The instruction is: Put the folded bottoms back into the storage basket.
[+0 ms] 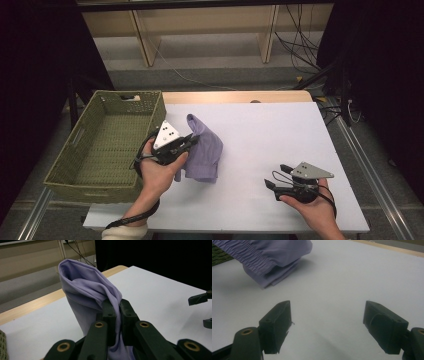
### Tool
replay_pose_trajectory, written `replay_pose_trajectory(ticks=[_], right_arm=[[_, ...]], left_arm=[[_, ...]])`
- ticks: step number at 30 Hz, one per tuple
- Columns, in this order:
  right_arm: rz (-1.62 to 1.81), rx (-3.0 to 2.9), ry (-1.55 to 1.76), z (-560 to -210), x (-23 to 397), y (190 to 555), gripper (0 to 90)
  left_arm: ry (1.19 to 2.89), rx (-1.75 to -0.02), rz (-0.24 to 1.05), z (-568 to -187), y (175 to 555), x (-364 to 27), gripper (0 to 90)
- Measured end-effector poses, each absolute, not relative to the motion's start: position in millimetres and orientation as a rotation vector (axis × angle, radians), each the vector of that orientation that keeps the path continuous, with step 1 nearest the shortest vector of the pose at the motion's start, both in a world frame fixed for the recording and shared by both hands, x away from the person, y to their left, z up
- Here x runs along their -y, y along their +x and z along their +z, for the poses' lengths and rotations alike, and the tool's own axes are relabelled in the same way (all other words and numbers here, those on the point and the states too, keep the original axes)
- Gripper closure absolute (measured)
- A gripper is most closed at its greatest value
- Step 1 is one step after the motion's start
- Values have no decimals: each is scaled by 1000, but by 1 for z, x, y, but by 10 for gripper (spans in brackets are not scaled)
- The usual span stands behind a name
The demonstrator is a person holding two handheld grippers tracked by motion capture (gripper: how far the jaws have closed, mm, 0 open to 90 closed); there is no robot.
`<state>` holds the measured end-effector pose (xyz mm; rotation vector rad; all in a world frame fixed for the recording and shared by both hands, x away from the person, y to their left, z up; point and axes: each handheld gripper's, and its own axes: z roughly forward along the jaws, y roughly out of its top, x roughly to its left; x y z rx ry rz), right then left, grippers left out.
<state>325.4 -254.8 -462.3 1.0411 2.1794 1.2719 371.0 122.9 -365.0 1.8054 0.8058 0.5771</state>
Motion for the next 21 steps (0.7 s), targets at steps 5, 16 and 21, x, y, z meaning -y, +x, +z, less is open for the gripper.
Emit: replay_pose_trajectory(ticks=[5, 16, 21], right_arm=[[1274, -2179, 1040, -462, 255, 325, 235], [1275, -2180, 1042, -462, 255, 326, 235], [1276, -2178, 1042, -462, 255, 325, 235]], left_arm=[[1801, -809, 580, -364, 371, -125, 840], [1797, -815, 582, -363, 372, -127, 840], [1786, -819, 586, -362, 371, -129, 840]])
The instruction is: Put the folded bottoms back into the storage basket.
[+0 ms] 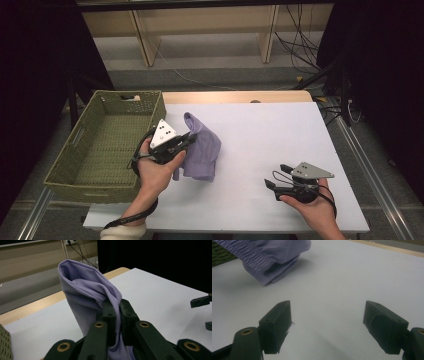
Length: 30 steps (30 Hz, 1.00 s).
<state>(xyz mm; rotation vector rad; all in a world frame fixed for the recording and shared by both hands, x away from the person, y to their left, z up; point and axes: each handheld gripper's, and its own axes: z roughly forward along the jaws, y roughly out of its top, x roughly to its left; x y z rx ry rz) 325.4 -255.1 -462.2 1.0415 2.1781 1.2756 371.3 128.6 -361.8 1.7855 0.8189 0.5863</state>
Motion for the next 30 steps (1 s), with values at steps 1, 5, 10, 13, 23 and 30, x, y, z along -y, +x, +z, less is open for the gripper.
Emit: replay_pose_trajectory(ticks=[1, 5, 10, 13, 23, 30], right_arm=[[1276, -2178, 1043, -462, 255, 325, 235], [1275, -2177, 1044, -462, 255, 326, 235], [1274, -2181, 1040, -462, 255, 325, 235], [1272, -2181, 1042, -462, 255, 325, 235], [1277, -2180, 1039, -462, 255, 325, 235], [1277, -2181, 1040, -462, 255, 325, 235]], left_arm=[[1786, -820, 587, -361, 371, -129, 840], [1781, -821, 589, -361, 372, -131, 840], [1774, -827, 590, -360, 372, -132, 840], [1771, -831, 591, -360, 372, -134, 840], [1769, -839, 602, -360, 374, -137, 840], [1757, -841, 600, -358, 374, -140, 840]])
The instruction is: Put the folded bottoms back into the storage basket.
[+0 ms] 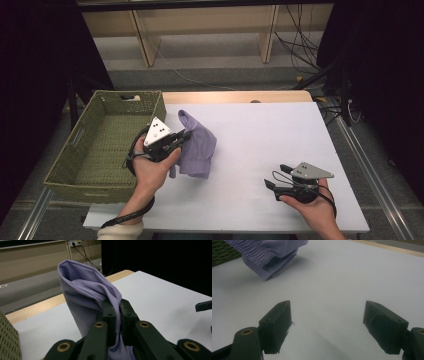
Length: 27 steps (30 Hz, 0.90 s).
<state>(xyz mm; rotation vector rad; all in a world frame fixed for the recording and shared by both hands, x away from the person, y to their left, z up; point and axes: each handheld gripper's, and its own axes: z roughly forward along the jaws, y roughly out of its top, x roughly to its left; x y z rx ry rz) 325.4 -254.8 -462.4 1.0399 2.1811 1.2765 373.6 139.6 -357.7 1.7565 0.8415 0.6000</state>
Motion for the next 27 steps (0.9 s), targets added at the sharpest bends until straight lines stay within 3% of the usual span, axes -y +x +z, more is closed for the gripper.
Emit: replay_pose_trajectory(ticks=[27], right_arm=[[1277, -2179, 1038, -462, 255, 326, 235]], left_arm=[[1723, -857, 619, -351, 374, -151, 840]])
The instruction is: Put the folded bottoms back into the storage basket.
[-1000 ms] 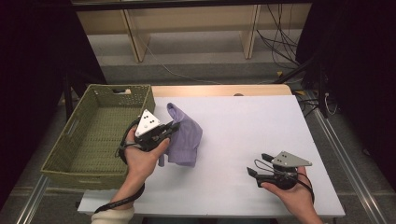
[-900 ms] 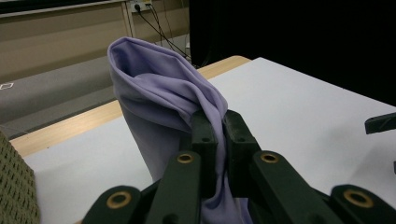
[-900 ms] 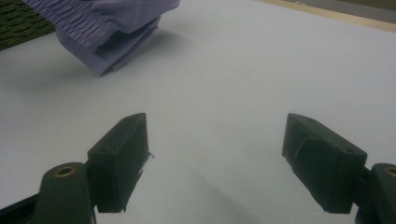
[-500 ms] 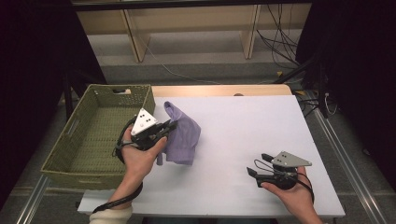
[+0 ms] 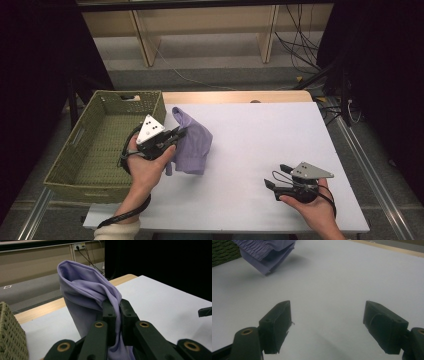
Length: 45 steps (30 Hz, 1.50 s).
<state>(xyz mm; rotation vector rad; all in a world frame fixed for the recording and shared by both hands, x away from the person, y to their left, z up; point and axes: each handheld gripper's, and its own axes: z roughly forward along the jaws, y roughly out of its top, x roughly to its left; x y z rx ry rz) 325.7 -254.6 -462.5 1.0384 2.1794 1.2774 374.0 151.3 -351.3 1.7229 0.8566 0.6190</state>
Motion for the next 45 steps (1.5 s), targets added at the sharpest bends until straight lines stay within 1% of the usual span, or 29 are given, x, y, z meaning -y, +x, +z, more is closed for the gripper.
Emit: replay_pose_trajectory(ticks=[45], right_arm=[[1278, -2179, 1038, -463, 255, 327, 236]], left_arm=[[1680, -876, 649, -344, 376, -168, 840]])
